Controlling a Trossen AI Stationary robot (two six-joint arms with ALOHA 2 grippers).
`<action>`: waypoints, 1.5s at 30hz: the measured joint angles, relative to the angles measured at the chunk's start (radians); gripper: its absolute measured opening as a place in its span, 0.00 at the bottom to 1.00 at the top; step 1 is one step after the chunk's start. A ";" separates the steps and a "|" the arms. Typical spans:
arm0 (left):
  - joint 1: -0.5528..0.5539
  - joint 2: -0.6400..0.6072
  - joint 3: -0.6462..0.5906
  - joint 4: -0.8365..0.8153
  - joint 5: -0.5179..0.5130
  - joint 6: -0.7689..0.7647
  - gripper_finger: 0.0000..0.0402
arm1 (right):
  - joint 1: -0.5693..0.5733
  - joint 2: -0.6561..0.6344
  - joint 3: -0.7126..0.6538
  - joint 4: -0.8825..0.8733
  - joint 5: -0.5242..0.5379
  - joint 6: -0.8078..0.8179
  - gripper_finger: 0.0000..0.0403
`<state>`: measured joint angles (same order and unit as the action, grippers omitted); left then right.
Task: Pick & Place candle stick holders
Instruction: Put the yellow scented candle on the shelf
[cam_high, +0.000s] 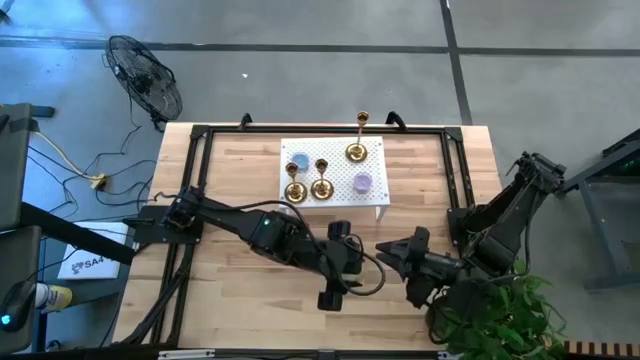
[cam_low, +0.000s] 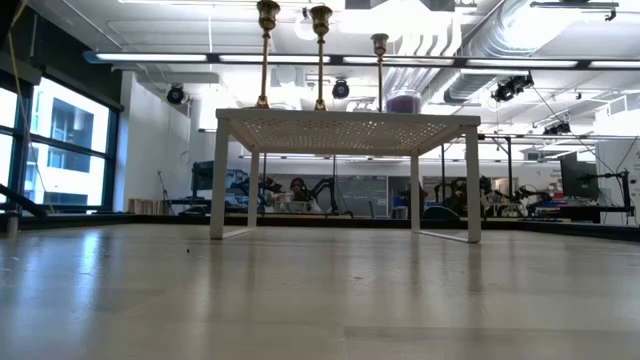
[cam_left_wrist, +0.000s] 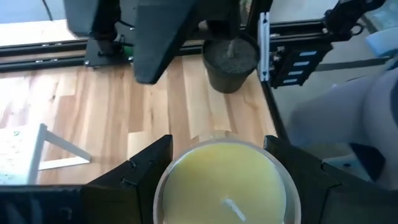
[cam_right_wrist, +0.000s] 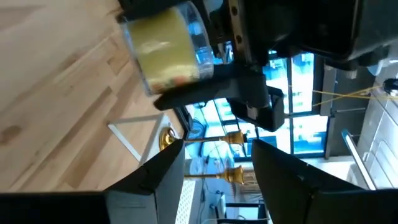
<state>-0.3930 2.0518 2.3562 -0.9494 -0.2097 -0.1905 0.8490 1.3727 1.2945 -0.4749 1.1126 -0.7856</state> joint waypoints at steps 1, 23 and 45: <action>0.000 0.000 0.000 0.004 0.007 -0.002 0.55 | 0.000 0.000 0.000 0.009 0.002 0.000 0.45; 0.000 0.000 0.000 0.013 0.009 -0.080 0.55 | -0.004 0.000 0.000 0.054 0.225 -0.035 0.45; 0.000 0.000 0.000 0.010 0.011 -0.077 0.55 | -0.004 0.001 0.000 0.078 0.450 0.042 0.50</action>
<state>-0.3931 2.0514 2.3562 -0.9394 -0.1986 -0.2676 0.8448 1.3735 1.2949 -0.3969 1.5627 -0.7435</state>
